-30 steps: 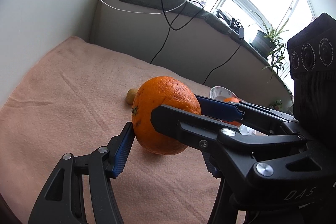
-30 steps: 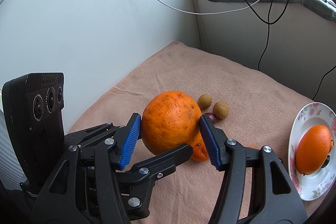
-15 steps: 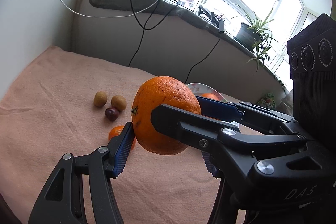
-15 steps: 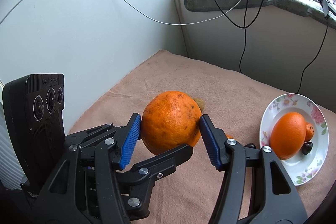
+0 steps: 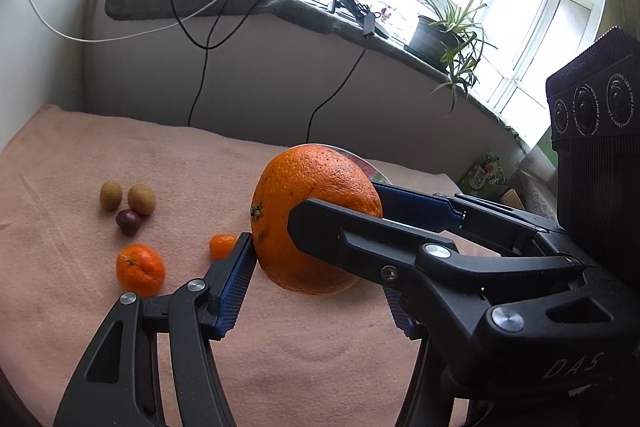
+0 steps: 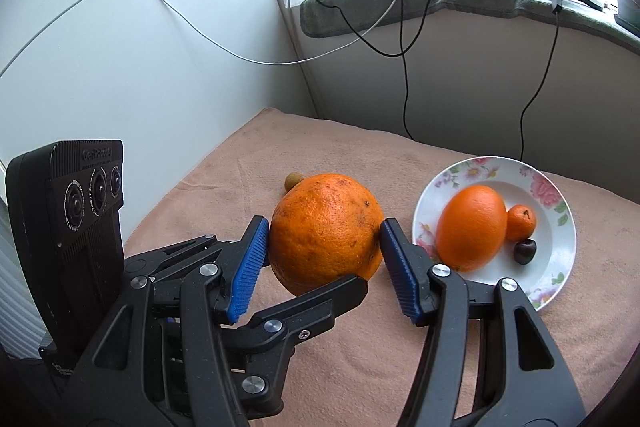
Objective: Organize fruits
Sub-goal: 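Carry the large rough orange over the white plate with the right gripper, then lower the rough orange into the plate and open the right gripper, then move both open grippers toward the loose tangerine and small kumquat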
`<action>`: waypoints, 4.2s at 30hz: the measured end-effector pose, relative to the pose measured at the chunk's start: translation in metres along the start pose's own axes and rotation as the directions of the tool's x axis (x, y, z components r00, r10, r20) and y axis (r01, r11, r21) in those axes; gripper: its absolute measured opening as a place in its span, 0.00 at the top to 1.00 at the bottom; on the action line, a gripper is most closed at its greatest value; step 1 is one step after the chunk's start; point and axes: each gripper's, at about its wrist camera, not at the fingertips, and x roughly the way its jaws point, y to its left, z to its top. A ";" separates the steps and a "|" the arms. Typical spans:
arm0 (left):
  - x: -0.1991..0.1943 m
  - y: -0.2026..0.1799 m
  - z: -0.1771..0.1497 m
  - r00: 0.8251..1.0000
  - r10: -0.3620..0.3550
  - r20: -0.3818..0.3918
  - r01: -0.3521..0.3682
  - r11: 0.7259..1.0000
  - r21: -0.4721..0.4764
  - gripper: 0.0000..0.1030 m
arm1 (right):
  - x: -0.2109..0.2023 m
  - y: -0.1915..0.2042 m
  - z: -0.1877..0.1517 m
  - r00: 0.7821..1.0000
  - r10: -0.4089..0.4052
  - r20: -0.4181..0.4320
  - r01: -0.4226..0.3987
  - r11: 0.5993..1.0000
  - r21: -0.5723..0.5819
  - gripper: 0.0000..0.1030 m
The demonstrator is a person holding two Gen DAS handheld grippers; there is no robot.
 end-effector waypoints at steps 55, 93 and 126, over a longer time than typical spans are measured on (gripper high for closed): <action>0.106 -0.084 0.000 0.985 -0.034 -0.169 0.051 0.993 0.103 0.42 | -0.020 -0.143 -0.034 0.999 -0.043 -0.010 0.044 0.969 0.243 0.41; 0.051 -0.074 0.005 0.998 0.030 -0.050 -0.022 0.989 0.149 0.35 | -0.052 -0.121 -0.030 0.990 -0.122 0.076 0.096 0.955 0.281 0.21; -0.016 0.008 -0.029 0.977 0.215 0.003 -0.214 0.973 0.080 0.25 | -0.046 -0.041 -0.049 0.980 -0.169 0.103 0.155 0.979 0.132 0.01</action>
